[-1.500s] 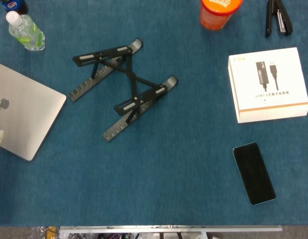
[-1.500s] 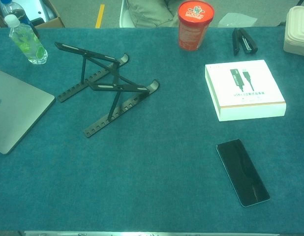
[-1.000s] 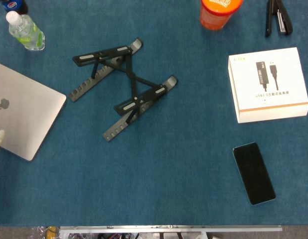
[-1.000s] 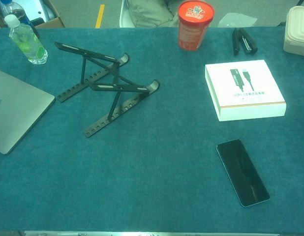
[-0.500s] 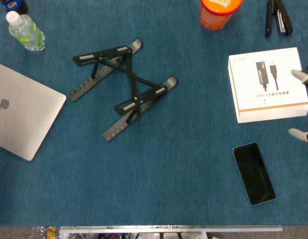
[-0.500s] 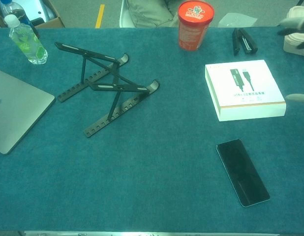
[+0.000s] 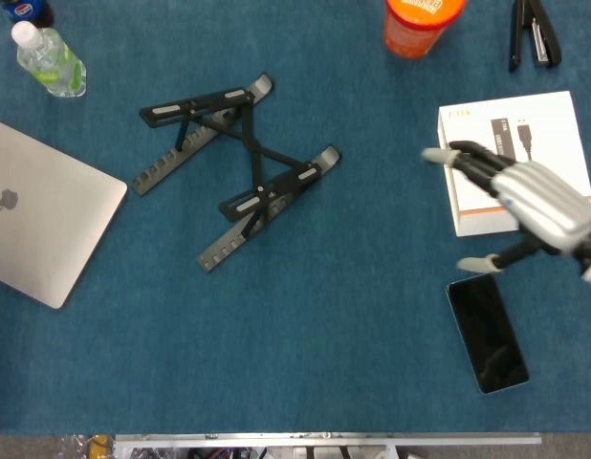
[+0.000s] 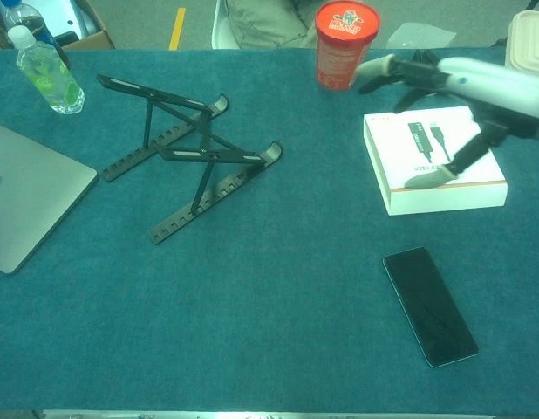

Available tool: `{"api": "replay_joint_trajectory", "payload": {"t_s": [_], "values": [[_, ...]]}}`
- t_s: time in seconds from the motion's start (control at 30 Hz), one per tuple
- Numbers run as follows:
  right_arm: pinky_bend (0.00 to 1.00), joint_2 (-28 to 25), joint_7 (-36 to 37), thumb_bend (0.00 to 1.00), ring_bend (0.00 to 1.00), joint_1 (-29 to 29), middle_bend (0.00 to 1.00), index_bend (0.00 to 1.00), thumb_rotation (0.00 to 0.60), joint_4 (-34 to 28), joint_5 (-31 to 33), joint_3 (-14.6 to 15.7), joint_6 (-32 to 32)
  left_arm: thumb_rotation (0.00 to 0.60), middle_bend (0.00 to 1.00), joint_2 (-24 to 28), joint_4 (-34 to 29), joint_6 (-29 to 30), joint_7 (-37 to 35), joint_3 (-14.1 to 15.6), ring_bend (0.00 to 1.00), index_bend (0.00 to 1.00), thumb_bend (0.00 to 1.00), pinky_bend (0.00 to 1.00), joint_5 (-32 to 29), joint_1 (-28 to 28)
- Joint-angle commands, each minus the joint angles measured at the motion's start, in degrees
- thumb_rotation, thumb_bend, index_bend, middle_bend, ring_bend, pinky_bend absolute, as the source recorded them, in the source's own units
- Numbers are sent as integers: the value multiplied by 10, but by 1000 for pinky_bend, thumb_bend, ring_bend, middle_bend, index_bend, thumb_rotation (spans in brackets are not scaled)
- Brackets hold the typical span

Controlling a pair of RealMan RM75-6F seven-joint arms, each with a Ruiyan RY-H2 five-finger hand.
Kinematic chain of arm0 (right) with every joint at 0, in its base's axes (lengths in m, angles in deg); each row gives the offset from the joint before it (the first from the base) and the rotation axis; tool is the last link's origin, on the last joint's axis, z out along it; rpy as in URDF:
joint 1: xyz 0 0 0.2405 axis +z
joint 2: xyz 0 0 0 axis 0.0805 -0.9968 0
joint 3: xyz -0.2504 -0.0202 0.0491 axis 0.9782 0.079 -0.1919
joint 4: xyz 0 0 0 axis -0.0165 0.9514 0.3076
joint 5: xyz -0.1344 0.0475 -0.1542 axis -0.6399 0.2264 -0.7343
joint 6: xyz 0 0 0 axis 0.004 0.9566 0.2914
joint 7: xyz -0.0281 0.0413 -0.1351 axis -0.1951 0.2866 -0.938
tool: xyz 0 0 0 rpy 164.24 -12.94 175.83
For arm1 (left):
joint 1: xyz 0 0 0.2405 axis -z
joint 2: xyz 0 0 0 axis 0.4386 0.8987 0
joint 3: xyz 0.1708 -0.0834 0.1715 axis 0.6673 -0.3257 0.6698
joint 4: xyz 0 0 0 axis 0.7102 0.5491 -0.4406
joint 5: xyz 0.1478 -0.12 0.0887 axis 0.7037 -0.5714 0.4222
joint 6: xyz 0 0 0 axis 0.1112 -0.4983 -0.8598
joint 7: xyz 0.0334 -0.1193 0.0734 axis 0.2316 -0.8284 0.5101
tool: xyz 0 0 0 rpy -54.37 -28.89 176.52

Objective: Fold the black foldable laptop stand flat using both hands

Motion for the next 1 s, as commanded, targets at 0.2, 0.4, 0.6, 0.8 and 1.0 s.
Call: {"api": "replay_joint_trajectory", "payload": {"t_s": [0.2, 0.4, 0.6, 0.8, 1.0], "values": [[211, 64, -82, 0, 42, 67, 140, 3, 600, -1, 77, -38, -67, 600, 55, 9, 0, 8, -9, 5, 0, 100, 237, 33, 7, -8], [211, 114, -161, 0, 42, 102, 169, 6, 600, 11, 135, -56, -80, 600, 55, 11, -3, 9, -9, 5, 0, 100, 237, 33, 8, -10], [211, 170, -240, 0, 42, 135, 179, 10, 600, 44, 178, -69, -79, 600, 55, 10, -2, 7, -7, 5, 0, 100, 237, 32, 9, -10], [211, 222, -291, 0, 42, 175, 183, 11, 600, 75, 227, -85, -89, 600, 55, 11, 1, 7, -8, 5, 0, 100, 237, 32, 6, -12], [211, 277, -344, 0, 41, 221, 183, 11, 600, 112, 284, -96, -101, 600, 55, 11, 8, 6, -14, 6, 0, 100, 237, 33, 2, -15]]}}
